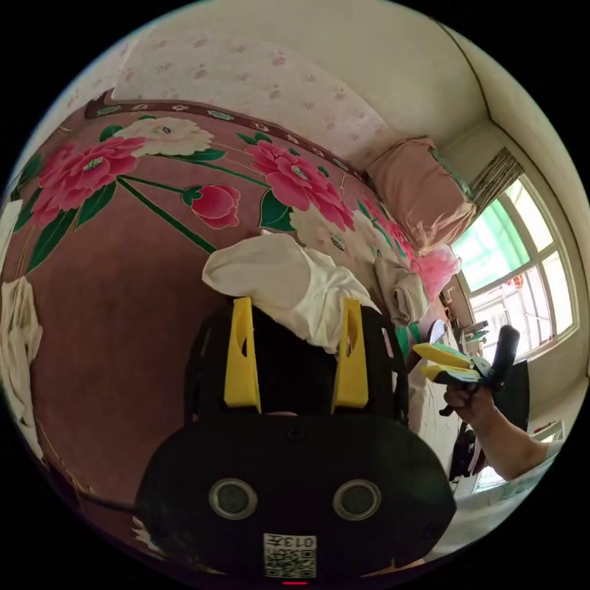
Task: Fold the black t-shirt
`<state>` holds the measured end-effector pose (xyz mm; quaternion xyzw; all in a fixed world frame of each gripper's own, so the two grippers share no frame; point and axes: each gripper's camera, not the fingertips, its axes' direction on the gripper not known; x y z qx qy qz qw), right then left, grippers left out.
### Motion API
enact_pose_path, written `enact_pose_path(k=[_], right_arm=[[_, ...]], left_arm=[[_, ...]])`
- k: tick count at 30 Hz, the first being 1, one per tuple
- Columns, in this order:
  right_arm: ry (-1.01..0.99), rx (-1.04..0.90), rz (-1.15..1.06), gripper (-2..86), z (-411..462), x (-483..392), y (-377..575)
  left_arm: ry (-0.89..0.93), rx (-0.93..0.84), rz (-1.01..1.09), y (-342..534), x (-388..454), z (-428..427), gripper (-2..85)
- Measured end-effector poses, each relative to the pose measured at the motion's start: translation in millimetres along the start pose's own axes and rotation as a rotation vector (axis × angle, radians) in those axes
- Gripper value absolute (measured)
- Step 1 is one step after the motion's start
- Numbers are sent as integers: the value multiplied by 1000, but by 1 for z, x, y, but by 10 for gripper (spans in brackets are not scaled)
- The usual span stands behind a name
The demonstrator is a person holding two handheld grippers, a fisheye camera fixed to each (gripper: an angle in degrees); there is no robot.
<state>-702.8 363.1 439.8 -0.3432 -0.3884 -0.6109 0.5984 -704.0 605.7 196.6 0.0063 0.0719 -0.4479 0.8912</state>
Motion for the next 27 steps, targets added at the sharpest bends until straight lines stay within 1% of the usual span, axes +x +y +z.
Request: enact_pose_path(k=[2,4,5,6,7,9,11,13,14,16,17,19,20,22,23,25,27], right_arm=[[-21,-24,41,149,23,10,-26],[-95,-76,105,145,53,23,-52],[-106,-96,113,142,61,25,-57],[-110,-147,115,123,76,26,-65],[-93,-177,93,92,86,20,-69],[-38,-187,23,58,93,4,-71],[56,-159,-64,45,91,-18,-66],[145,-64,-156,38,74,-44,-47],[156,-31,-161,37,67,-48,-41],[203,110,-151,33,31,-59,-16],[220,145,-142,33,20,-62,-10],[331,278,-141,31,-27,-75,20],[370,308,-141,31,-39,-79,28],[516,408,-145,30,-87,-98,65],[551,430,-145,29,-99,-103,74],[706,497,-139,29,-142,-126,115],[816,547,-123,28,-172,-144,148]], left_arm=[[4,-26,9,-9,-12,4,177],[-36,-36,-2,-13,-22,5,143],[-67,-30,4,-13,-27,4,118],[-60,-27,21,-12,-30,2,94],[-56,-27,28,-12,-31,1,83],[-53,-32,77,-11,-30,-6,57],[-11,10,130,-7,-24,-20,51],[35,73,189,-2,-13,-40,48],[31,104,241,3,-2,-54,47],[15,152,346,11,21,-76,47],[11,188,429,16,39,-90,46],[6,235,532,23,68,-109,45],[20,270,596,27,89,-120,45],[90,317,702,33,124,-134,45],[148,343,773,38,151,-141,45],[215,383,880,47,195,-150,45],[315,453,1003,62,255,-159,45]])
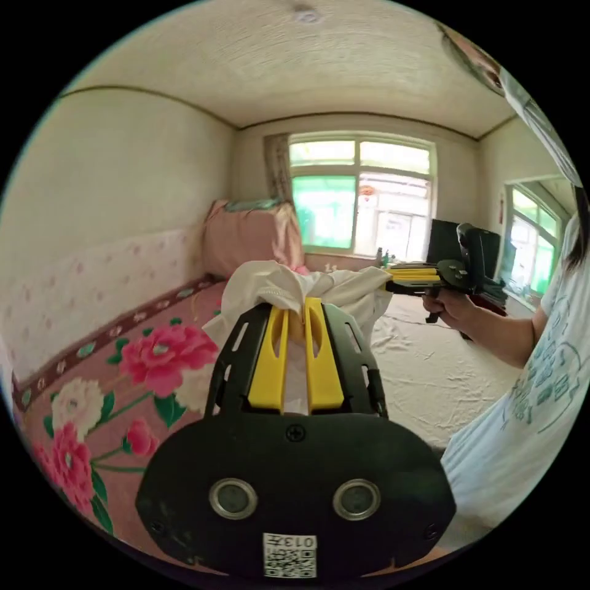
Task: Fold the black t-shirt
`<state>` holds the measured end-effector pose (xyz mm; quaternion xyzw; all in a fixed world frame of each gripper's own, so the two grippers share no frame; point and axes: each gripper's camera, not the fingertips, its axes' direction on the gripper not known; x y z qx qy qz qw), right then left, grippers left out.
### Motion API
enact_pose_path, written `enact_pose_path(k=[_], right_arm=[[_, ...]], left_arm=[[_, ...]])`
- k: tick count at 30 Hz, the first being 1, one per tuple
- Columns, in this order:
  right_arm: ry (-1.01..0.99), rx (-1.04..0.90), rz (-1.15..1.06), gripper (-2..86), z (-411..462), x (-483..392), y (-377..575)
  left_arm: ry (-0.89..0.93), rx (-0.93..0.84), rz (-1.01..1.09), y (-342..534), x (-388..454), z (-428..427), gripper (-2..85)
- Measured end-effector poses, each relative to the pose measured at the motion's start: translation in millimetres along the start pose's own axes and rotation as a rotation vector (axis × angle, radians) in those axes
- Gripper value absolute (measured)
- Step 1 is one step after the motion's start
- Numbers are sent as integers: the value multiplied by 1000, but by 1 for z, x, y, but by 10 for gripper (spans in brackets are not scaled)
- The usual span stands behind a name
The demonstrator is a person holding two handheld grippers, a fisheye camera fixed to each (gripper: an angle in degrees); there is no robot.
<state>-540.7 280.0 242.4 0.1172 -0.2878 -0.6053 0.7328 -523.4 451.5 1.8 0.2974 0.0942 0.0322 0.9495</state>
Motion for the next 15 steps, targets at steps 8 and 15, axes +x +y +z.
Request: enact_pose_path(k=[8,15], right_arm=[[465,-13,41,29,-187,31,73],[635,-208,163,29,-330,24,154]], left_arm=[[348,148,277,-107,158,80,39],[695,108,451,-169,310,176,33]])
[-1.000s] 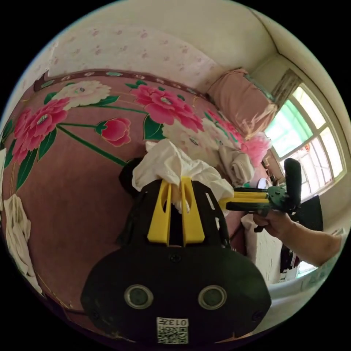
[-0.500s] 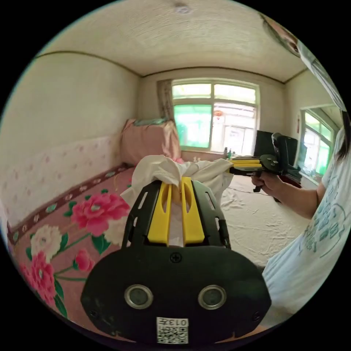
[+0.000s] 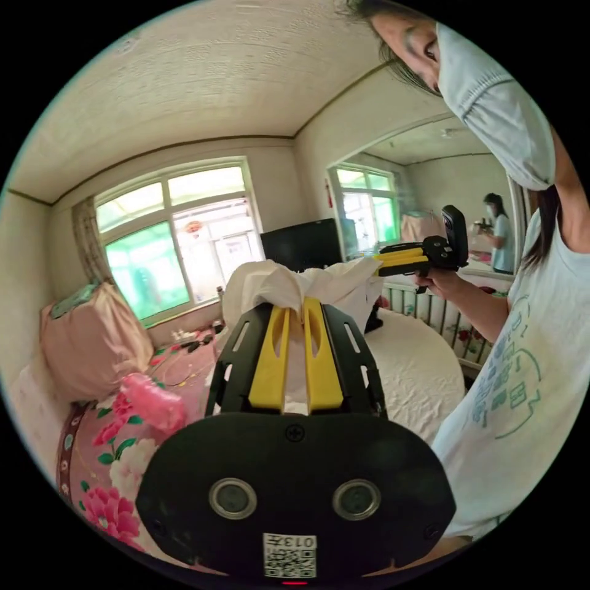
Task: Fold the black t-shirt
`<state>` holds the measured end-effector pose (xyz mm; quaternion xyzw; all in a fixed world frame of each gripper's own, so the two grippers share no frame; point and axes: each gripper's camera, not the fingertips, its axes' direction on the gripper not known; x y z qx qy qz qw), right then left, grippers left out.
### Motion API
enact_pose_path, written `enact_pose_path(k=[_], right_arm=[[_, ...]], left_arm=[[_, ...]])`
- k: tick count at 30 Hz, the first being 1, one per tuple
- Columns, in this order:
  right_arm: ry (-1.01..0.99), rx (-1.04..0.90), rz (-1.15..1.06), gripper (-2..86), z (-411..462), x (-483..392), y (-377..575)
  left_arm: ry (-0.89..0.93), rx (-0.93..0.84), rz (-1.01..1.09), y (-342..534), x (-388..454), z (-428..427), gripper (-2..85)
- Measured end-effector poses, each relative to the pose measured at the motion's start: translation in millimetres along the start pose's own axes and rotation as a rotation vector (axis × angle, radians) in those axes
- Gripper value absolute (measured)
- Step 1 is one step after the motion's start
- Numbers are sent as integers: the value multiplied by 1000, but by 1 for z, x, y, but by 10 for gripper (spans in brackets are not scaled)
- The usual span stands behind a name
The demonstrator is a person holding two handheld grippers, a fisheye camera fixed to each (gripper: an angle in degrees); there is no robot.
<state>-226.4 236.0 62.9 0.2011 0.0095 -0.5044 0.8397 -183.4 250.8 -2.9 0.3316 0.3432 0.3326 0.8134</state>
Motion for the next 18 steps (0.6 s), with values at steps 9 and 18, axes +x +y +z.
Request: enact_pose_path(k=[9,18], right_arm=[[-85,-357,103,35,8,68,102],[-162,-685,509,117,85,92,247]], left_arm=[[286,-317,-145,-37,-20,240,31],[220,-620,-593,80,-64,422,110]])
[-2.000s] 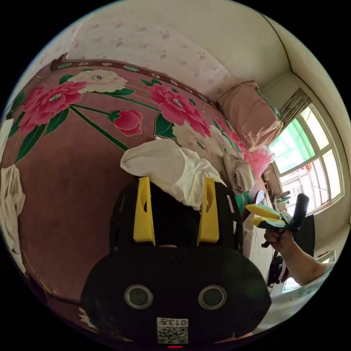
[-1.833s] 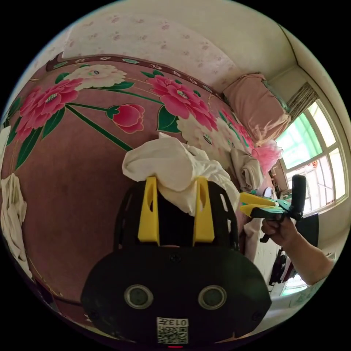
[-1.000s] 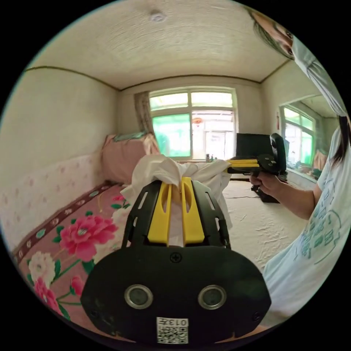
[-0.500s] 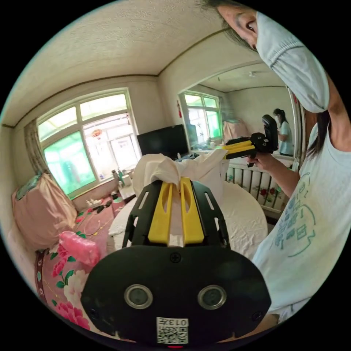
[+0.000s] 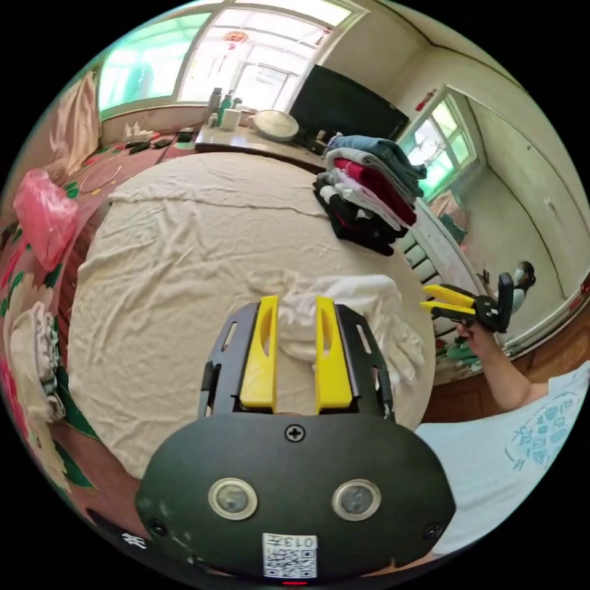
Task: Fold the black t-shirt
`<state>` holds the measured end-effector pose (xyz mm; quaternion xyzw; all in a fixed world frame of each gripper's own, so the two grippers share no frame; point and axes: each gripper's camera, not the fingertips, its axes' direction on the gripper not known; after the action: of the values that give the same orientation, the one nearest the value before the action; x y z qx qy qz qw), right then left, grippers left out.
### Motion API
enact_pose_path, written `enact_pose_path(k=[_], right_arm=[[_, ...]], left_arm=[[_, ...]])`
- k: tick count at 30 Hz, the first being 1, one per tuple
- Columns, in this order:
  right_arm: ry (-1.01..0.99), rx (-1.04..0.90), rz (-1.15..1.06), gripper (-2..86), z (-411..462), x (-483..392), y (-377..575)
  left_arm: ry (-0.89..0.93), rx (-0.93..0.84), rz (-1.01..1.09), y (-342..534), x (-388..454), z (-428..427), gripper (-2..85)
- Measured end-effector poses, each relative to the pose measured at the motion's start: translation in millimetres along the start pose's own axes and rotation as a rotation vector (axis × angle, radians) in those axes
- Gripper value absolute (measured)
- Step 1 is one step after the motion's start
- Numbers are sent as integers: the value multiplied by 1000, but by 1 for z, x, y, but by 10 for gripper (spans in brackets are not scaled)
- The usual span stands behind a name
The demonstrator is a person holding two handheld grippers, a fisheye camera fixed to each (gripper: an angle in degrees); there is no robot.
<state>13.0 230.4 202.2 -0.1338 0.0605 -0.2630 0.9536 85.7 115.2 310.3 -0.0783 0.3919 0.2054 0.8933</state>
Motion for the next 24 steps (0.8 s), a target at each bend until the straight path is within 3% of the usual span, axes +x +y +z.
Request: enact_pose_path(k=[4,8,12,18,22,24], right_arm=[[23,-23,124,113,-16,21,54],[-6,-77,131,114,-16,15,97],[-47,-131,76,126,-11,-1,118],[44,-240,-78,117,4,-14,123],[124,-331,-59,28,13,-4,123],[168,-301,-43,19,-4,5,119]], left_arm=[[52,-108,136,5,15,26,133],[50,-244,449,14,72,68,142],[1,-268,711,9,129,104,163],[-88,-288,1028,-11,190,151,184],[-239,-353,1117,-26,204,175,84],[-197,-296,992,-63,187,152,41]])
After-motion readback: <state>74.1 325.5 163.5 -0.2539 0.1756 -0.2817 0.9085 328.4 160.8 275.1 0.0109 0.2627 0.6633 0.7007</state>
